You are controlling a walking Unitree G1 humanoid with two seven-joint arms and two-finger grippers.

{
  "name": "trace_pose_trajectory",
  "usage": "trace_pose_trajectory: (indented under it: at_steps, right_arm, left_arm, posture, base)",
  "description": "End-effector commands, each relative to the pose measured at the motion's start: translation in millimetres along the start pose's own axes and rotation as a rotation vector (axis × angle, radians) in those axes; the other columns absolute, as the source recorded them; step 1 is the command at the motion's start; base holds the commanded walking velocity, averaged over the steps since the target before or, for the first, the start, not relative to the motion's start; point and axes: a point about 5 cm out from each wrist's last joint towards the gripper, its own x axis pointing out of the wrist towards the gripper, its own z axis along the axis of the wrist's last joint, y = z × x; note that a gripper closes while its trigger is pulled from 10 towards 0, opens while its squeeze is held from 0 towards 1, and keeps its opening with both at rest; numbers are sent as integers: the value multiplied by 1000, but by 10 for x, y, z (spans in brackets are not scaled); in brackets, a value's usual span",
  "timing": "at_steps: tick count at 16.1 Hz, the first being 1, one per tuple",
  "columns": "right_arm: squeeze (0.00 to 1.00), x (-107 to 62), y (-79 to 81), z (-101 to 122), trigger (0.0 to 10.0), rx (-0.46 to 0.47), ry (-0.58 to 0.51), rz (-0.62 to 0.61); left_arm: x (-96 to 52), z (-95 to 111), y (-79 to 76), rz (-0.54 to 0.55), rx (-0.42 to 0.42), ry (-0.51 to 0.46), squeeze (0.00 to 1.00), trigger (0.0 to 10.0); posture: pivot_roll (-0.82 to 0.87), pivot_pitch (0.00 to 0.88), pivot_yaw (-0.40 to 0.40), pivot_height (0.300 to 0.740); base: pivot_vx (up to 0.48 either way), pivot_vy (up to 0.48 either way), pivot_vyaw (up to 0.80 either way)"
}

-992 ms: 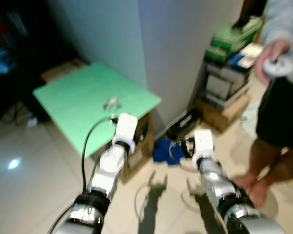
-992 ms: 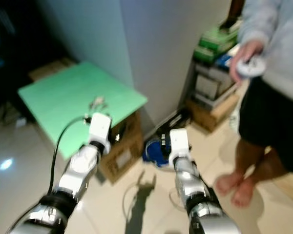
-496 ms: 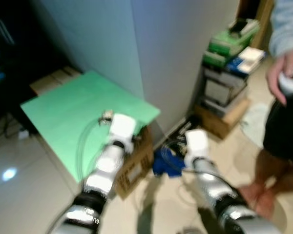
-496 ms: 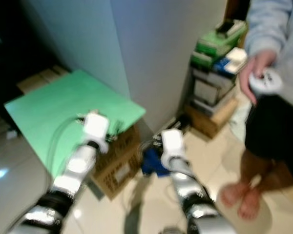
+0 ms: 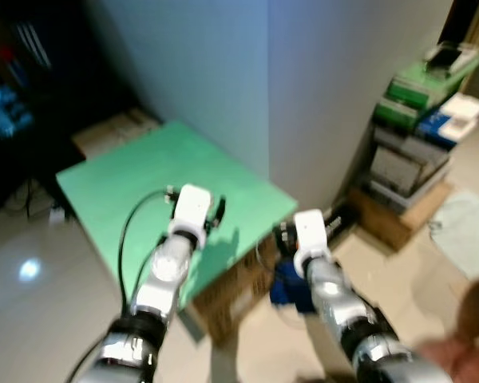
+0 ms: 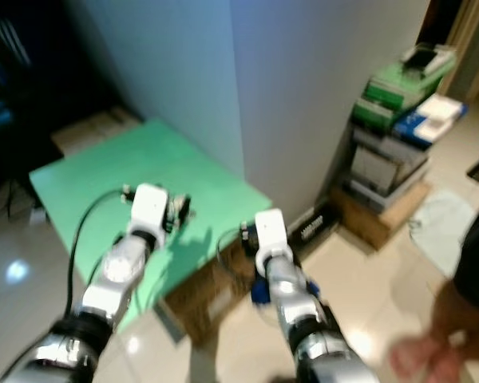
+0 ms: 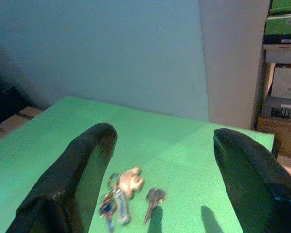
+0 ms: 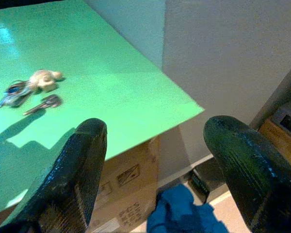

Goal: Hang keys on a hook

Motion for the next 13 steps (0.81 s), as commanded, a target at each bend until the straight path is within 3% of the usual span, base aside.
trace_pose_trajectory:
  at_steps: [1, 5, 7, 13]
  right_arm:
    - [0, 1, -8, -9, 10000, -2, 11, -7]
    - [0, -1, 27, -43, 10000, -20, 41, 11]
    - [0, -3, 31, -49, 10000, -11, 44, 14]
    - [0, -11, 47, -68, 10000, -4, 51, 18]
  left_arm:
    - [-12, -9, -2, 5, -3, 2, 0, 10000]
    - [-35, -37, 10, 21, -13, 12, 0, 10000]
    - [-39, -46, 13, 32, -7, 19, 0, 10000]
    - [-47, -49, -40, 18, -8, 22, 0, 10000]
  posture:
    - [-108, 0, 108, 740]
    - [-102, 0, 102, 740]
    - [-99, 0, 102, 740]
    - [-105, 0, 112, 740]
  base:
    - [480, 0, 600]
    - [469, 0, 592]
    - [0, 0, 781]
    - [0, 0, 0]
